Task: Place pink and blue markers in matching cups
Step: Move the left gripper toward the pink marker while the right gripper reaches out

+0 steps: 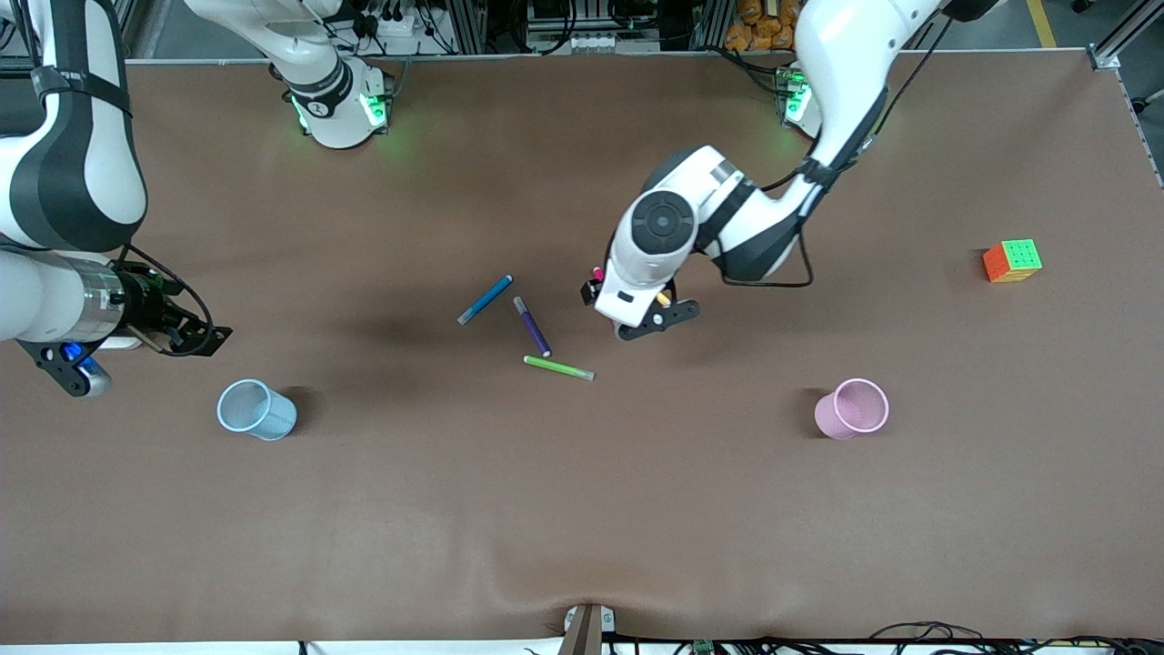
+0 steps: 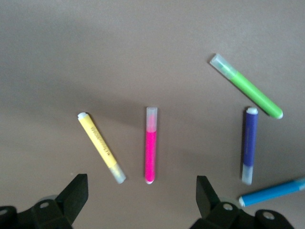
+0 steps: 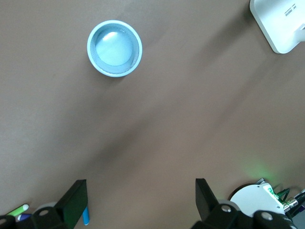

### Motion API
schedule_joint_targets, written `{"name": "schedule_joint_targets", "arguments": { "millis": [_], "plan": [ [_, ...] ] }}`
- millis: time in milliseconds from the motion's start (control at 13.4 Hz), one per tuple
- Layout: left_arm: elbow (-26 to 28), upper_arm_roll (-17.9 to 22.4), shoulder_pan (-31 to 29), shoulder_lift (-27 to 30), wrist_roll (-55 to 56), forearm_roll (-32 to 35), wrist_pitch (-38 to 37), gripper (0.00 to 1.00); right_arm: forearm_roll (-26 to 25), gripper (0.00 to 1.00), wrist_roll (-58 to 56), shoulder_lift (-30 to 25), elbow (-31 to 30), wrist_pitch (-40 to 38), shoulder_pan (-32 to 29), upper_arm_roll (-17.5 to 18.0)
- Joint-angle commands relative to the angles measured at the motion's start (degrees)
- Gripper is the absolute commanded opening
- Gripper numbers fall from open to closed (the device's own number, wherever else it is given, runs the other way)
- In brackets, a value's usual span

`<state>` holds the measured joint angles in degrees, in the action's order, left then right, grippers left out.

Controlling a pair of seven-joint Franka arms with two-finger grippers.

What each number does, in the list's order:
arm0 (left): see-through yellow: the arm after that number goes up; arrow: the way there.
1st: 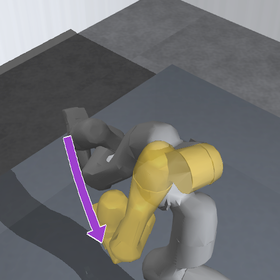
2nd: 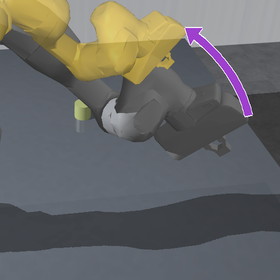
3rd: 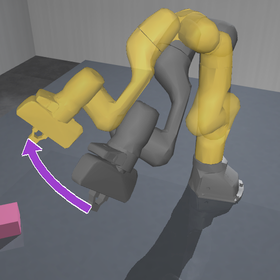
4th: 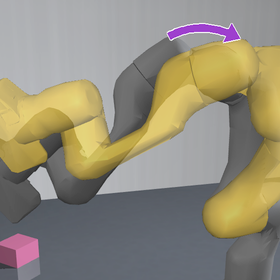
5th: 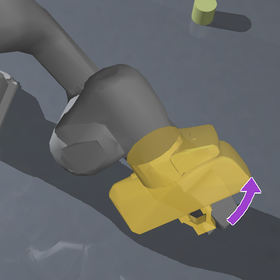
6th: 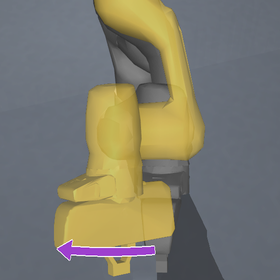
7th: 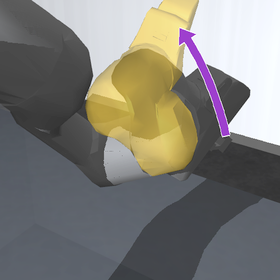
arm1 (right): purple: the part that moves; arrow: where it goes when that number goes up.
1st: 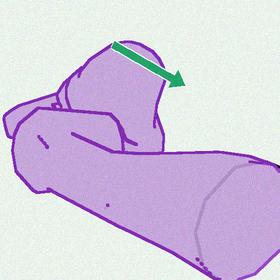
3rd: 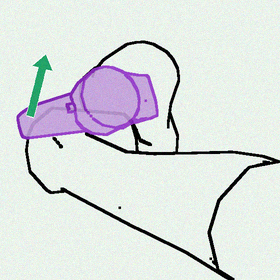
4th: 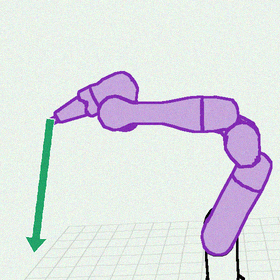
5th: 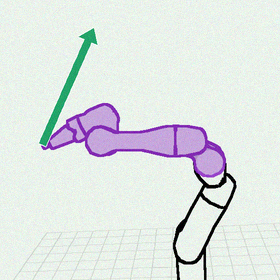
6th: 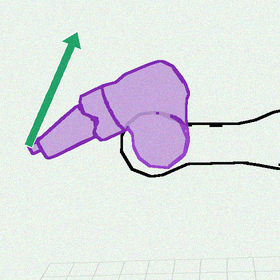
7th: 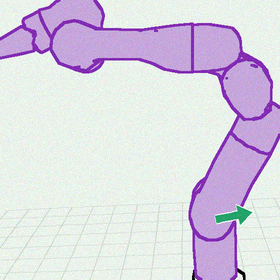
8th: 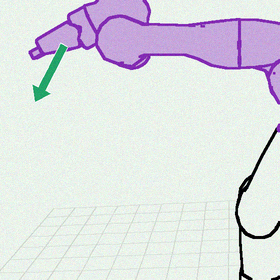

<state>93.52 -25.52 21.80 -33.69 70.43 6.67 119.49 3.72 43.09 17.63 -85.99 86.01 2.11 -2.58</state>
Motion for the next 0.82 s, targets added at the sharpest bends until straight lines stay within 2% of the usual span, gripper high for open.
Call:
{"name": "schedule_joint_targets", "arguments": {
  "millis": [0,225,300,374,599,749],
  "plan": [
    [-0.4,0.4,2.4,-1.5,10.1,8.7,1.0,1.0,4.5,1.0,0.6,1.7,1.1,-0.8,2.9,-0.1],
    [0.3,0.4,4.2,-2.8,15.6,13.5,2.9,1.0,5.3,1.0,5.0,1.6,-2.4,-0.4,5.6,-0.1],
    [1.1,0.4,4.4,-3.0,16.6,16.2,4.2,1.0,5.3,0.92,5.8,1.7,-2.9,-0.1,6.8,-0.1],
    [2.3,0.4,4.4,-3.0,17.5,19.2,6.4,1.0,5.4,1.0,6.3,1.7,-3.5,1.1,7.4,-0.1],
    [6.1,0.4,4.1,-3.0,19.0,25.1,11.6,1.0,5.5,1.0,12.3,1.6,-5.1,3.8,9.8,-0.1],
    [6.6,0.4,3.8,-3.2,19.4,25.7,12.4,1.0,6.0,1.0,12.9,1.5,-7.2,5.2,11.1,-0.1]
  ]
}}
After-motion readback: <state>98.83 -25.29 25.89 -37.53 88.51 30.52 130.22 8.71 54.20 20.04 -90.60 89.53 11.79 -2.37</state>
